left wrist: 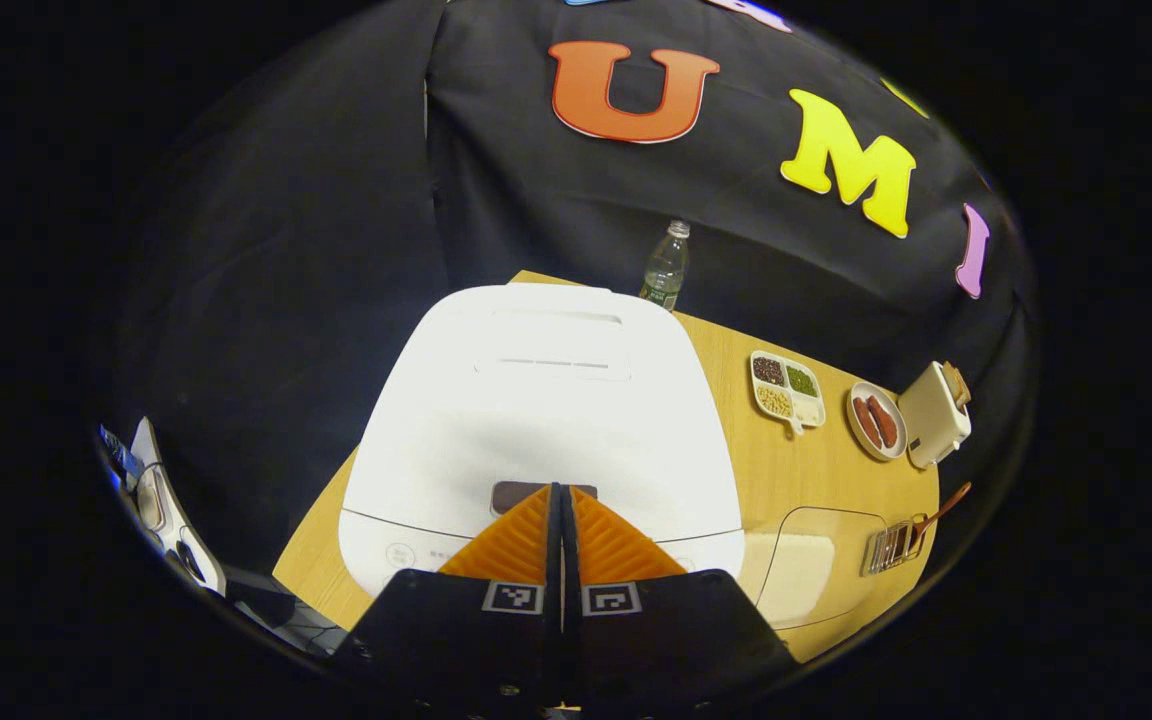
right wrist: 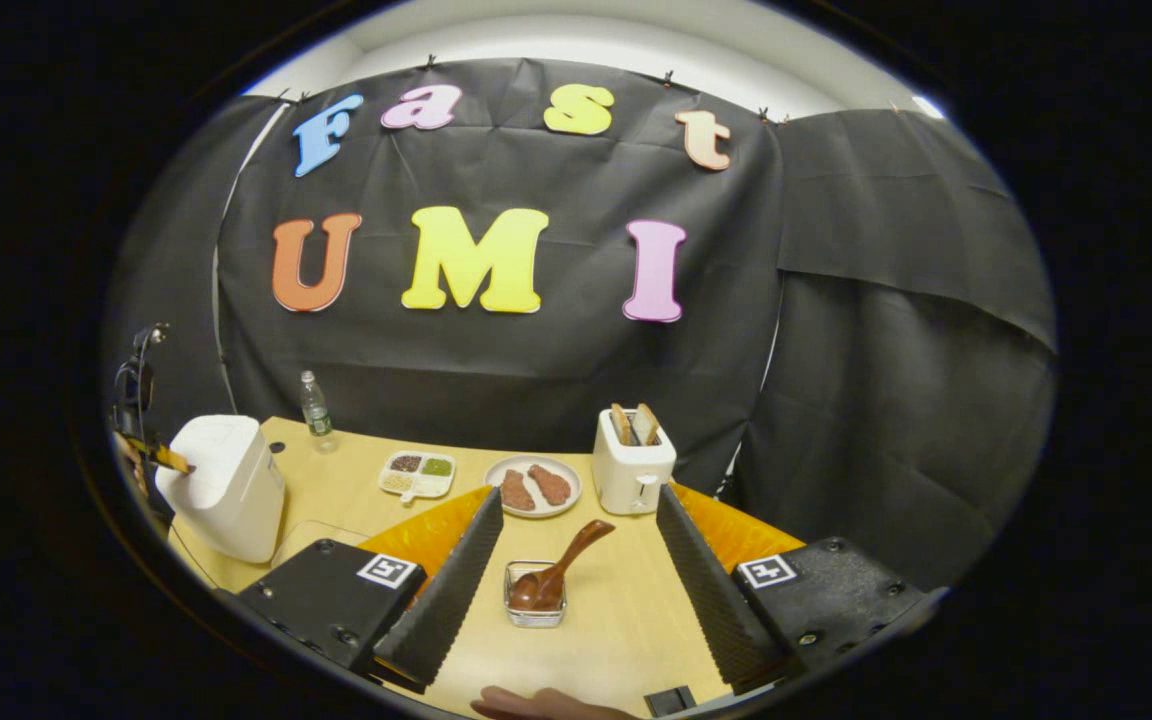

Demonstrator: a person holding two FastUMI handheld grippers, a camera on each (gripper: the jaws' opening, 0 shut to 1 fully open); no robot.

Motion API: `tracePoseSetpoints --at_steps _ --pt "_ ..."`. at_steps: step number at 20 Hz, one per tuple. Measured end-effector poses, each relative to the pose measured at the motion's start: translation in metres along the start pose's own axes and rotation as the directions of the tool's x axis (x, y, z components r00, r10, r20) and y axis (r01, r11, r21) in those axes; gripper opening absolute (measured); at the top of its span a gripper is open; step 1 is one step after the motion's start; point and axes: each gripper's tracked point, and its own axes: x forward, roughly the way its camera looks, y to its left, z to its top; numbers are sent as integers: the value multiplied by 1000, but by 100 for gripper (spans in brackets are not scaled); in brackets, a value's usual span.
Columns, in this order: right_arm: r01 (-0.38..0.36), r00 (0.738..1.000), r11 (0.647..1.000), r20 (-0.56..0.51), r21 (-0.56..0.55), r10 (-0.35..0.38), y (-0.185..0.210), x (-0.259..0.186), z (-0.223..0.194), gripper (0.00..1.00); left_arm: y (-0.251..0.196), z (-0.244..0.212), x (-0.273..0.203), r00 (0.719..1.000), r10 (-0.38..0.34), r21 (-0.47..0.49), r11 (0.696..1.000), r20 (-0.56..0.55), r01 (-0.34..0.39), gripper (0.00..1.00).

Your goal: Close the left gripper, press the button to open the rice cooker; take a wooden spoon from the chopstick holder with the right hand, scoop a spoonful of rice and pour it into the rice cooker, then put the wooden spoon back into the chopstick holder.

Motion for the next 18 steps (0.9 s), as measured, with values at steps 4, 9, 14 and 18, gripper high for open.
tracePoseSetpoints --at_steps 4,9,14,18 --pt "2 1000 1000 8 -21 -2 2 -7 2 100 -1 1 1 999 29 -19 999 -26 -30 1" --pt "3 1000 999 21 -37 -2 3 -16 6 100 -2 18 -7 1000 -1 -30 1000 23 1 1" --pt "7 1000 999 21 -46 -6 4 -24 1 100 4 79 -59 957 -20 -105 993 290 53 0" --pt "1 1000 999 23 -51 0 7 -29 -1 100 12 92 -92 927 3 -153 987 374 58 22"
